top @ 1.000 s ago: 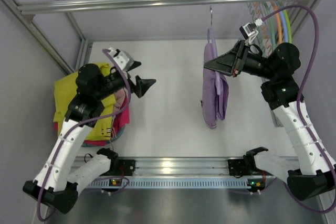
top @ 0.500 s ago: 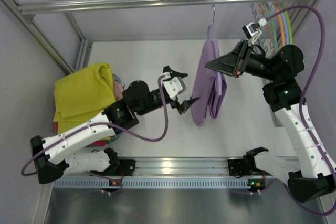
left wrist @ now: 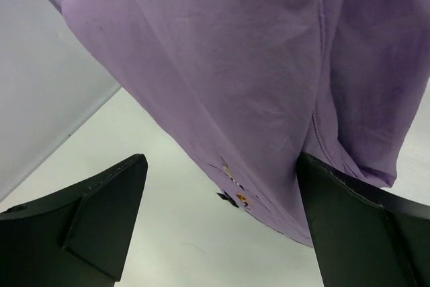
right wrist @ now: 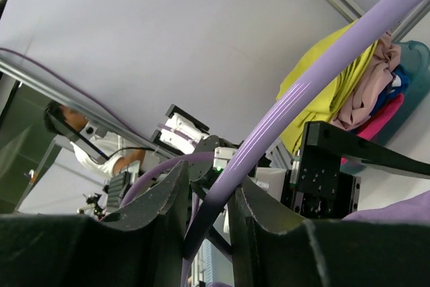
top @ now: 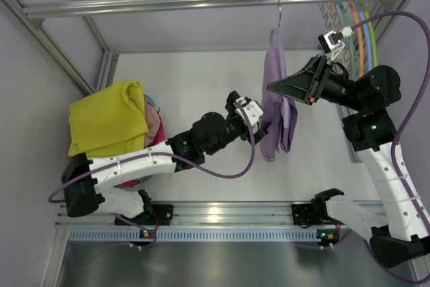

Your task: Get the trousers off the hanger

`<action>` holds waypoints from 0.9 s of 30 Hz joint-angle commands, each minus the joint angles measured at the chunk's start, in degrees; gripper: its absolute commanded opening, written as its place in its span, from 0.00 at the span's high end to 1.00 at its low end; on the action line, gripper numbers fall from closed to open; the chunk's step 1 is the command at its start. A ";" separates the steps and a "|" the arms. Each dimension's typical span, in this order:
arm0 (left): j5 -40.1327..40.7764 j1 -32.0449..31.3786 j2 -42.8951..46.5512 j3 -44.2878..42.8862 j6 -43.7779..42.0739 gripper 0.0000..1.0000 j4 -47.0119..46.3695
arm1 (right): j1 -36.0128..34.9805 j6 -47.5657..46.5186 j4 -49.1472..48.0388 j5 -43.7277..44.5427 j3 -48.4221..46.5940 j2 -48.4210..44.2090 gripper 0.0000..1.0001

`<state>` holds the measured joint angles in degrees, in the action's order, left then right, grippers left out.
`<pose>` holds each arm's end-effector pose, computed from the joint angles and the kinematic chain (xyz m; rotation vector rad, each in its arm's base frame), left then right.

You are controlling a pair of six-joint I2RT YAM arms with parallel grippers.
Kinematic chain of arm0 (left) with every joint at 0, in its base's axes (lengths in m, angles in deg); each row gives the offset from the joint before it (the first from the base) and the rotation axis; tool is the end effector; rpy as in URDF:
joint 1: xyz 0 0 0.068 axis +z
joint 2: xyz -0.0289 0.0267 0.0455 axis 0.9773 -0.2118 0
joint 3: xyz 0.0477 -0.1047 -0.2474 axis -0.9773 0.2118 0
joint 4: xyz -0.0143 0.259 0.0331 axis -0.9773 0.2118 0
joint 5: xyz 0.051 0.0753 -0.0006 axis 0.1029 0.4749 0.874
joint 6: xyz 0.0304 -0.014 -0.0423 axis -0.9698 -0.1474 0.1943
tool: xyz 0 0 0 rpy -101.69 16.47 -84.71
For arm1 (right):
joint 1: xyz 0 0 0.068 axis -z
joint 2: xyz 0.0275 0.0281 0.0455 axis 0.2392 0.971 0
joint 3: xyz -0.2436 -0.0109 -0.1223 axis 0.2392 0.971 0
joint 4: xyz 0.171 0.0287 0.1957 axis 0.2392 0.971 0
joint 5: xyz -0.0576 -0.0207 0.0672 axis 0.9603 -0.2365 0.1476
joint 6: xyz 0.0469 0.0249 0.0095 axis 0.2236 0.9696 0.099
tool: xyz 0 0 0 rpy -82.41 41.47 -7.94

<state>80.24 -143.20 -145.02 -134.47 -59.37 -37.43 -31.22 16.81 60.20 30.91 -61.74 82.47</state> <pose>0.1384 -0.2822 0.3517 0.8805 1.3740 -0.5108 0.1604 0.0800 0.4847 -0.2759 1.6308 1.7590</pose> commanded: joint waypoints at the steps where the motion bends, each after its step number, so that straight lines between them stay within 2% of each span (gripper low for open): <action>1: 0.01 -0.14 1.63 0.75 3.23 0.02 -7.47 | -0.81 -2.12 -9.36 1.57 -2.68 -3.54 1.00; 6: -6.94 -0.31 4.88 3.82 6.93 0.02 -7.38 | -0.81 -2.64 -8.92 1.84 -1.62 -4.42 1.00; 16: -4.14 -3.03 5.41 6.47 8.60 0.02 -7.38 | -0.81 -1.15 -10.41 2.37 -1.35 -4.34 1.00; 21: 2.87 -8.83 4.45 7.26 6.93 0.02 -8.79 | -0.81 -1.06 -10.15 2.28 -1.27 -4.51 1.00; 24: 9.28 -9.01 2.52 6.47 7.55 0.02 -8.88 | -0.81 -1.15 -9.80 2.10 -1.27 -4.60 1.00; 27: 12.29 -8.84 0.67 5.85 6.23 0.02 -8.96 | -0.81 -0.98 -9.80 2.01 -1.62 -4.51 1.00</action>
<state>85.79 -152.40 -142.70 -127.73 -52.35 -42.63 -31.27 17.93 60.15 32.14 -61.28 80.07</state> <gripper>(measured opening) 0.982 0.274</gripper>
